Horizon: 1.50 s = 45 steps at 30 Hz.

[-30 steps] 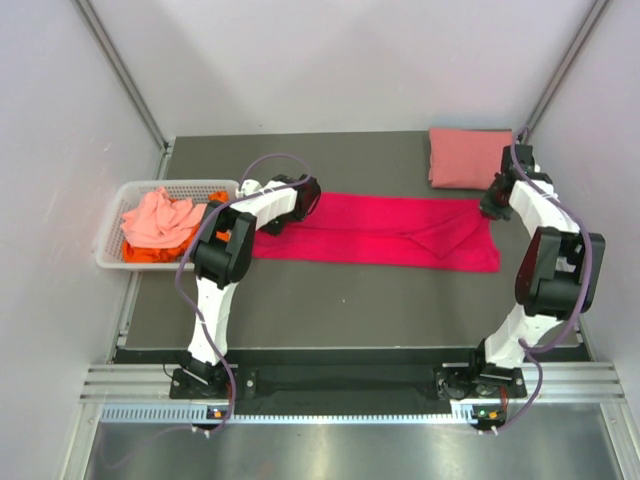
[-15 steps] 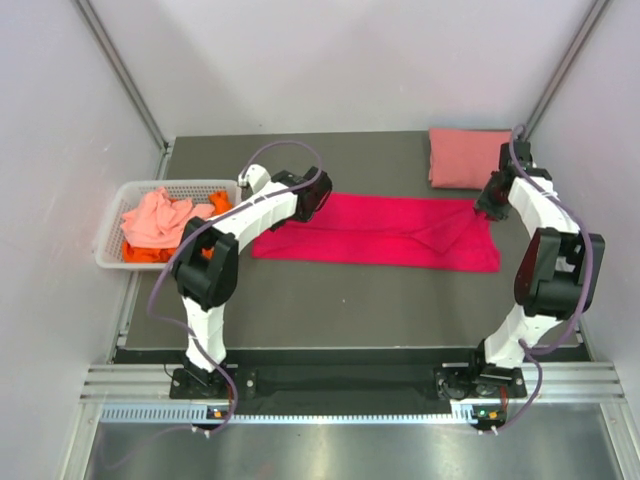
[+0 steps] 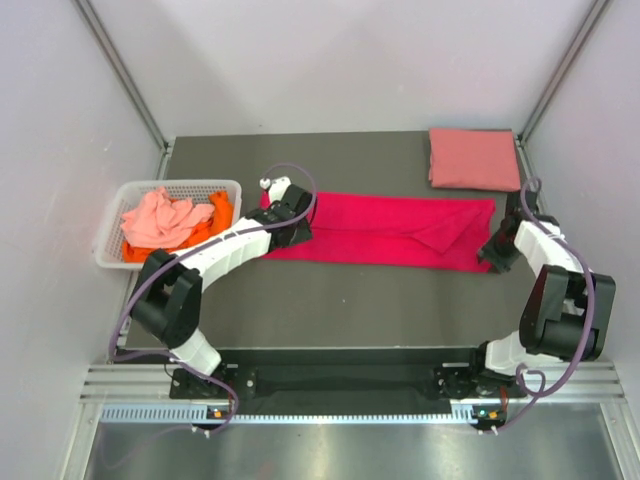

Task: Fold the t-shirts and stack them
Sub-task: Fold the tshirt

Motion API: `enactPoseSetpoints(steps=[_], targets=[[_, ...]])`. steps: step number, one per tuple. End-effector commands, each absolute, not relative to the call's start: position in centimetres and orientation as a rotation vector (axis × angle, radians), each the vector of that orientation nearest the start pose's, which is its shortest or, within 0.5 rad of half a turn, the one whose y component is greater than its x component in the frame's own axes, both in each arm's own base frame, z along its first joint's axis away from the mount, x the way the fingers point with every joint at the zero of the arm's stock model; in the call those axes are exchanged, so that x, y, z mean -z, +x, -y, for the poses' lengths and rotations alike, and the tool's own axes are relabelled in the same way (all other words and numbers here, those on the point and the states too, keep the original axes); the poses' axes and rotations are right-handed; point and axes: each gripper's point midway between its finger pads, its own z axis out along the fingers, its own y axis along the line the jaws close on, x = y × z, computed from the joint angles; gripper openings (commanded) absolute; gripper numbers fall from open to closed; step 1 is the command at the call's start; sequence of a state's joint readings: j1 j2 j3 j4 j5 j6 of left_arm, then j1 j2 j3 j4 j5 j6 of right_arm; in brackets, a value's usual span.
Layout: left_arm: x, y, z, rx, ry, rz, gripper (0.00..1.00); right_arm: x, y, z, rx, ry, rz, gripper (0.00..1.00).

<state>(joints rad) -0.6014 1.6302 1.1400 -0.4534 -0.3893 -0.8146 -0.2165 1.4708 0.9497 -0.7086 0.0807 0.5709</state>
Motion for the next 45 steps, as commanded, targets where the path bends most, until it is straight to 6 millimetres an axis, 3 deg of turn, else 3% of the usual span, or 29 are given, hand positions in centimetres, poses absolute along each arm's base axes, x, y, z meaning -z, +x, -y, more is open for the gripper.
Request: enactPoseSetpoints(steps=[1, 7, 17, 23, 29, 37, 45], targets=[[-12.9, 35.0, 23.9, 0.445, -0.161, -2.361, 0.44, -4.7, 27.4, 6.0, 0.048, 1.177, -2.498, 0.31], [-13.1, 33.5, 24.3, 0.531, -0.1, -2.359, 0.45, -3.9, 27.1, 6.6, 0.055, 1.197, -2.455, 0.31], [-13.1, 32.5, 24.7, 0.601, -0.056, -2.336, 0.48, -7.8, 27.9, 8.7, 0.131, 1.207, -2.334, 0.31], [-12.6, 32.5, 24.7, 0.596, -0.049, -2.35, 0.48, -6.2, 28.7, 10.8, 0.213, 1.26, -2.323, 0.3], [-11.7, 32.5, 23.8, 0.522, -0.053, -2.366, 0.49, -3.2, 27.4, 11.3, 0.257, 1.314, -2.391, 0.29], [-11.7, 32.7, 24.0, 0.516, -0.046, -2.38, 0.49, -2.2, 26.4, 12.5, 0.315, 1.317, -2.391, 0.25], [-11.3, 32.7, 23.0, 0.438, -0.012, -2.399, 0.49, -2.0, 26.3, 13.0, 0.348, 1.319, -2.378, 0.09]])
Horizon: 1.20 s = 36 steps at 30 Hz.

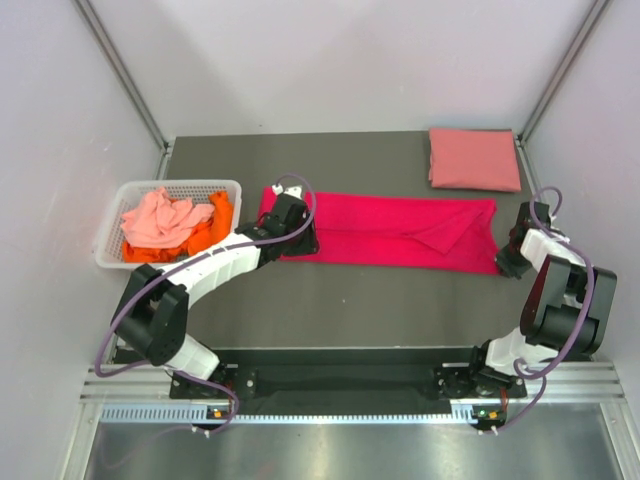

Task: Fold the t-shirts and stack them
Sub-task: Fold the tshirt

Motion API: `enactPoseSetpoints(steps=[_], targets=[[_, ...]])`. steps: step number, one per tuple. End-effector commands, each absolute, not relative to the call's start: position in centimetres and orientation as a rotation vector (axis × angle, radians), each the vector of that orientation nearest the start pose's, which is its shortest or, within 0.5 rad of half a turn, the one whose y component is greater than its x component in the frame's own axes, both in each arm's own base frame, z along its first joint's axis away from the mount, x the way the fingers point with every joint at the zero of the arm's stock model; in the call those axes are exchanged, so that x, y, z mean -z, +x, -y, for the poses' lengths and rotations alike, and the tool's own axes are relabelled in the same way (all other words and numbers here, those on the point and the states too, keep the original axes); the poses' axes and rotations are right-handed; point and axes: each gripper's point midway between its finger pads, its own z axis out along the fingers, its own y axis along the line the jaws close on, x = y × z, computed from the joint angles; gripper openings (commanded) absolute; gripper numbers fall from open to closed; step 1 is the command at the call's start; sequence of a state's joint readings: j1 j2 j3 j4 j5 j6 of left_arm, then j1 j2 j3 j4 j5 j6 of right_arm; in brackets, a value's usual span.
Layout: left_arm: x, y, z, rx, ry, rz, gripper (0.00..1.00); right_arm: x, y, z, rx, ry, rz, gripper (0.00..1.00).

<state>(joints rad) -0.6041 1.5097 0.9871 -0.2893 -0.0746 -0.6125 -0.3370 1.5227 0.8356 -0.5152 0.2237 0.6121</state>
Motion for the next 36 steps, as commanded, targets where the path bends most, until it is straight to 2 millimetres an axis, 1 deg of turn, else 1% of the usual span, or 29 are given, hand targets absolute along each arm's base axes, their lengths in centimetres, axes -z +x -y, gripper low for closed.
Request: enactPoseSetpoints(steps=[1, 2, 3, 6, 7, 8, 9, 10, 12, 13, 15, 16, 17, 18, 19, 20, 23, 24, 25, 28, 29, 31, 32, 33, 36], targets=[[-11.5, 32.8, 23.0, 0.429, -0.009, -2.398, 0.48, -2.0, 26.4, 13.0, 0.35, 1.313, -2.378, 0.07], [-11.4, 32.7, 22.8, 0.417, -0.008, -2.408, 0.48, -2.0, 26.4, 13.2, 0.356, 1.316, -2.373, 0.03], [-11.4, 32.6, 23.0, 0.427, 0.001, -2.413, 0.48, -2.0, 26.3, 13.4, 0.371, 1.316, -2.372, 0.01], [-11.0, 31.9, 23.9, 0.493, 0.04, -2.439, 0.48, -2.1, 25.9, 14.0, 0.415, 1.336, -2.354, 0.0], [-10.3, 31.8, 23.9, 0.488, 0.039, -2.459, 0.48, -2.1, 25.6, 14.1, 0.424, 1.347, -2.353, 0.0], [-9.9, 31.8, 23.9, 0.481, 0.041, -2.469, 0.45, -2.1, 25.5, 14.3, 0.429, 1.355, -2.346, 0.0], [-9.5, 32.2, 23.3, 0.428, 0.023, -2.474, 0.44, -2.1, 25.4, 14.6, 0.43, 1.369, -2.338, 0.0], [-8.4, 32.4, 22.9, 0.389, 0.013, -2.496, 0.43, -2.3, 25.3, 14.7, 0.433, 1.371, -2.335, 0.0], [-7.5, 33.1, 22.1, 0.35, -0.025, -2.515, 0.37, -2.6, 25.3, 14.8, 0.44, 1.374, -2.321, 0.0], [-6.5, 33.2, 21.9, 0.345, -0.032, -2.554, 0.33, -2.8, 25.3, 15.0, 0.443, 1.373, -2.312, 0.0], [-6.1, 34.0, 21.2, 0.32, -0.071, -2.568, 0.29, -3.2, 25.3, 15.0, 0.446, 1.366, -2.299, 0.0], [-5.4, 34.4, 20.2, 0.249, -0.096, -2.573, 0.29, -3.3, 25.1, 15.0, 0.451, 1.367, -2.299, 0.0], [-5.2, 34.8, 19.5, 0.211, -0.123, -2.571, 0.28, -3.6, 25.2, 15.1, 0.449, 1.361, -2.292, 0.0], [-5.0, 35.1, 18.7, 0.164, -0.152, -2.564, 0.24, -3.9, 25.3, 15.0, 0.443, 1.359, -2.287, 0.0], [-4.5, 35.2, 17.7, 0.104, -0.18, -2.568, 0.23, -3.9, 25.3, 15.0, 0.437, 1.358, -2.284, 0.0], [-4.3, 35.7, 16.2, 0.03, -0.221, -2.549, 0.23, -4.1, 25.4, 14.9, 0.428, 1.353, -2.28, 0.0], [-2.7, 35.9, 14.0, -0.053, -0.282, -2.565, 0.23, -4.4, 25.6, 14.5, 0.397, 1.33, -2.279, 0.0], [-2.5, 36.1, 13.7, -0.066, -0.298, -2.568, 0.22, -4.4, 25.6, 14.4, 0.394, 1.324, -2.279, 0.0], [-1.8, 35.9, 13.3, -0.096, -0.306, -2.587, 0.21, -4.5, 25.8, 14.3, 0.385, 1.314, -2.279, 0.0], [-1.3, 35.0, 12.3, -0.179, -0.328, -2.626, 0.21, -5.0, 26.6, 13.6, 0.32, 1.276, -2.298, 0.0], [-1.6, 34.9, 12.2, -0.182, -0.329, -2.629, 0.21, -5.3, 26.7, 13.5, 0.305, 1.274, -2.295, 0.0], [-3.4, 35.6, 12.5, -0.159, -0.33, -2.594, 0.22, -5.7, 27.1, 13.2, 0.272, 1.267, -2.295, 0.0], [-4.2, 36.0, 12.6, -0.147, -0.33, -2.576, 0.24, -6.2, 27.3, 13.1, 0.259, 1.262, -2.283, 0.0], [-5.6, 36.8, 12.9, -0.133, -0.308, -2.552, 0.25, -6.4, 27.5, 12.8, 0.235, 1.254, -2.281, 0.01], [-8.5, 38.5, 12.8, -0.141, -0.283, -2.5, 0.29, -7.1, 27.8, 12.1, 0.181, 1.23, -2.273, 0.01]])
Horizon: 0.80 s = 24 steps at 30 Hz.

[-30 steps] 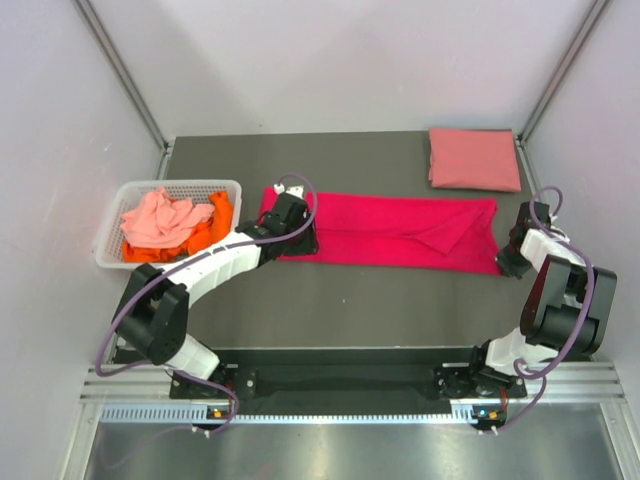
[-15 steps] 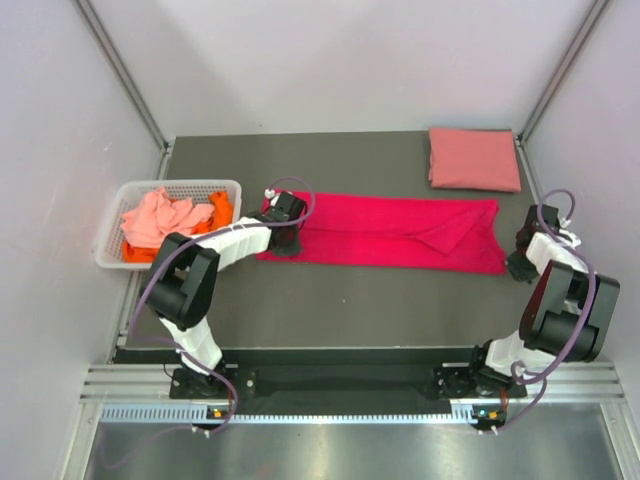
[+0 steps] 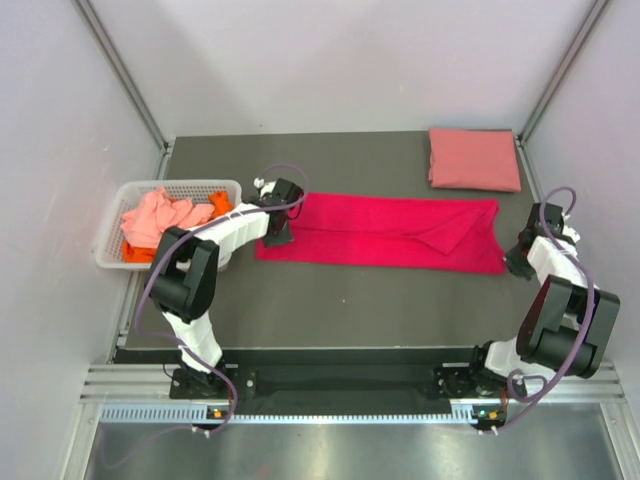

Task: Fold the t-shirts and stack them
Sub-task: Fold the tshirt

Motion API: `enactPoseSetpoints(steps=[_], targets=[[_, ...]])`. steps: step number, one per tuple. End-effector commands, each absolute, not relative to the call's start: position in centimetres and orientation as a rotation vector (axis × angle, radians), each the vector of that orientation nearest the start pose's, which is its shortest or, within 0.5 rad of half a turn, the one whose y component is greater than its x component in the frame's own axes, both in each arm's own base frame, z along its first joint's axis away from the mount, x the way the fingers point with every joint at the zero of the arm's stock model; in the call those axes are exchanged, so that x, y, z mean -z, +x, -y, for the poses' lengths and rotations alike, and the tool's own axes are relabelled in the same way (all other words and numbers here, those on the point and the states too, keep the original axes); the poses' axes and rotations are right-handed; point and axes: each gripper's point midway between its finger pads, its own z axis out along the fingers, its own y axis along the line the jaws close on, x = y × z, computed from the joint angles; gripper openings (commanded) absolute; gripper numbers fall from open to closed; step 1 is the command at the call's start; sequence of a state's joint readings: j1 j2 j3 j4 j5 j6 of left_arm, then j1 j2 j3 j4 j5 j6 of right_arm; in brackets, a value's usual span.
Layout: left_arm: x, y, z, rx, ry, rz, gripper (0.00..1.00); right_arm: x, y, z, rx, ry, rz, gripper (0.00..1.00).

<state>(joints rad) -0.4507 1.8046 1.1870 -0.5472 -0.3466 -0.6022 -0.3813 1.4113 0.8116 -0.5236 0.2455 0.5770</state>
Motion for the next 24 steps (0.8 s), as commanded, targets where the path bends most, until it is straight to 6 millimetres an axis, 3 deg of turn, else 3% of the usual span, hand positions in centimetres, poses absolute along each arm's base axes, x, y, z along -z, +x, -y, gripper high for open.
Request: enactPoseSetpoints(steps=[1, 2, 5, 11, 24], targets=[[-8.9, 38.9, 12.7, -0.15, -0.283, -2.489, 0.31, -7.2, 27.9, 12.0, 0.169, 1.225, -2.271, 0.01], [-9.3, 39.6, 12.3, -0.151, -0.299, -2.478, 0.32, -7.5, 28.0, 11.8, 0.157, 1.215, -2.264, 0.02], [-8.2, 40.5, 11.6, -0.096, -0.349, -2.527, 0.32, -7.8, 28.2, 11.4, 0.127, 1.193, -2.253, 0.02], [-6.7, 42.3, 12.8, 0.019, -0.213, -2.605, 0.36, -8.2, 28.8, 10.4, 0.064, 1.15, -2.254, 0.03], [-3.9, 42.1, 11.2, -0.026, -0.13, -2.686, 0.4, -7.4, 29.6, 9.3, -0.013, 1.123, -2.271, 0.03]])
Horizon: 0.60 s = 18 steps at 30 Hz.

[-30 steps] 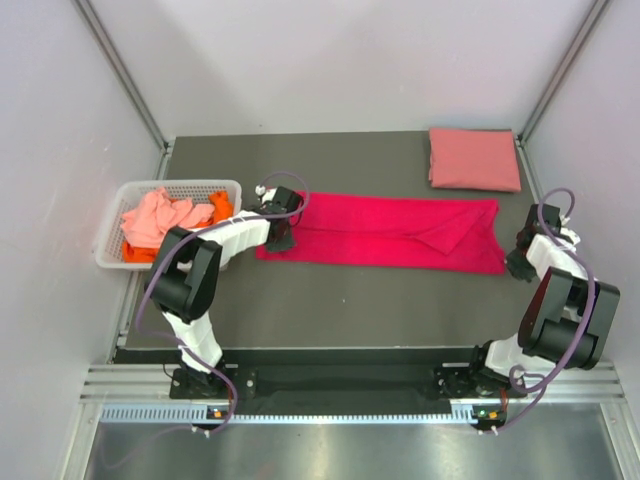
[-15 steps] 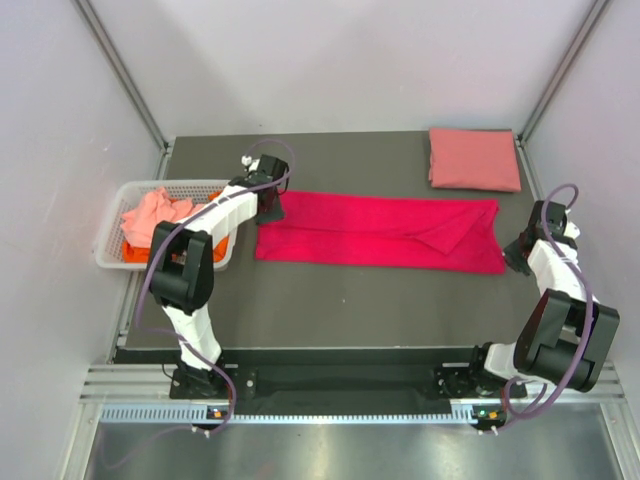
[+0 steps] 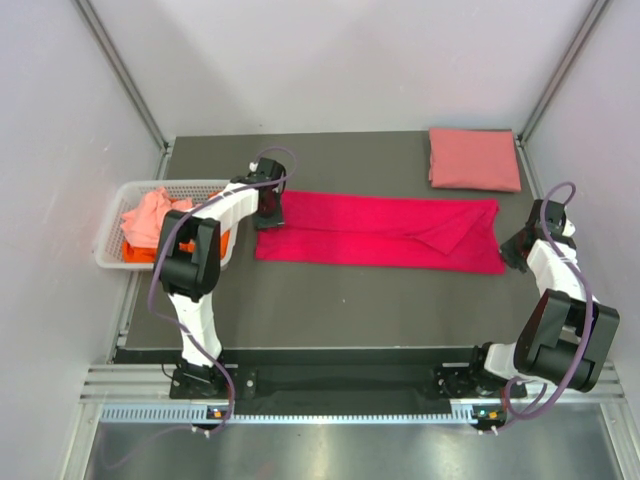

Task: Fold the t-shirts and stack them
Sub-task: Fold the tshirt

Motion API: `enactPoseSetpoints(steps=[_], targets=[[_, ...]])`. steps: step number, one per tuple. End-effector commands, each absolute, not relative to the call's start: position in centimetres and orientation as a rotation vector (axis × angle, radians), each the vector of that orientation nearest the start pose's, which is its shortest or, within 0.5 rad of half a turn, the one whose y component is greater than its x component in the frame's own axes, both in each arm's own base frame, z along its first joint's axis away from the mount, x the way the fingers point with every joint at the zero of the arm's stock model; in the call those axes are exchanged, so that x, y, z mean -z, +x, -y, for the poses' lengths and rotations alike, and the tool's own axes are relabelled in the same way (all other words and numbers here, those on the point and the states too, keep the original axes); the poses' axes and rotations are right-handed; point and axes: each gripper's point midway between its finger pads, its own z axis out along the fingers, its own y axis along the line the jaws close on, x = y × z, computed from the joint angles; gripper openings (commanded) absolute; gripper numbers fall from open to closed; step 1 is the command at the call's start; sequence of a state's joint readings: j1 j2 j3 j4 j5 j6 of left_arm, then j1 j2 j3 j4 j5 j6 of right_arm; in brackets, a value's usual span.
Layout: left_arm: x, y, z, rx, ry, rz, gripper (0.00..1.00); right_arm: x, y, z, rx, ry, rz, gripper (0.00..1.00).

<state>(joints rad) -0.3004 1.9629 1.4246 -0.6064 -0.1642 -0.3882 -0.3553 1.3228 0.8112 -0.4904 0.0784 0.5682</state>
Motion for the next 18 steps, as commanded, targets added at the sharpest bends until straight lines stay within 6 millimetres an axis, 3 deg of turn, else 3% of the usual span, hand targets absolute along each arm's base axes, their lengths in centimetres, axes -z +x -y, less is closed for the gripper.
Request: enactPoseSetpoints(steps=[1, 9, 11, 13, 14, 16, 18], targets=[[-3.56, 42.08, 11.12, -0.031, -0.131, -2.695, 0.4, -7.46, 29.61, 9.32, -0.013, 1.122, -2.27, 0.03], [-2.82, 42.81, 11.16, -0.053, -0.106, -2.705, 0.38, -7.92, 29.62, 9.5, -0.003, 1.118, -2.256, 0.03], [-2.98, 42.92, 10.96, -0.072, -0.105, -2.705, 0.34, -7.89, 29.54, 9.53, 0.001, 1.12, -2.258, 0.03], [-2.93, 42.89, 10.98, -0.073, -0.095, -2.714, 0.27, -7.83, 29.59, 9.46, -0.002, 1.119, -2.258, 0.03], [-2.94, 42.87, 11.09, -0.072, -0.086, -2.718, 0.16, -7.75, 29.59, 9.54, 0.001, 1.123, -2.259, 0.03], [-3.19, 42.84, 10.99, -0.078, -0.085, -2.717, 0.02, -7.68, 29.61, 9.54, 0.001, 1.125, -2.259, 0.03], [-3.59, 42.91, 10.77, -0.099, -0.085, -2.71, 0.0, -7.57, 29.63, 9.55, 0.001, 1.126, -2.261, 0.03]])
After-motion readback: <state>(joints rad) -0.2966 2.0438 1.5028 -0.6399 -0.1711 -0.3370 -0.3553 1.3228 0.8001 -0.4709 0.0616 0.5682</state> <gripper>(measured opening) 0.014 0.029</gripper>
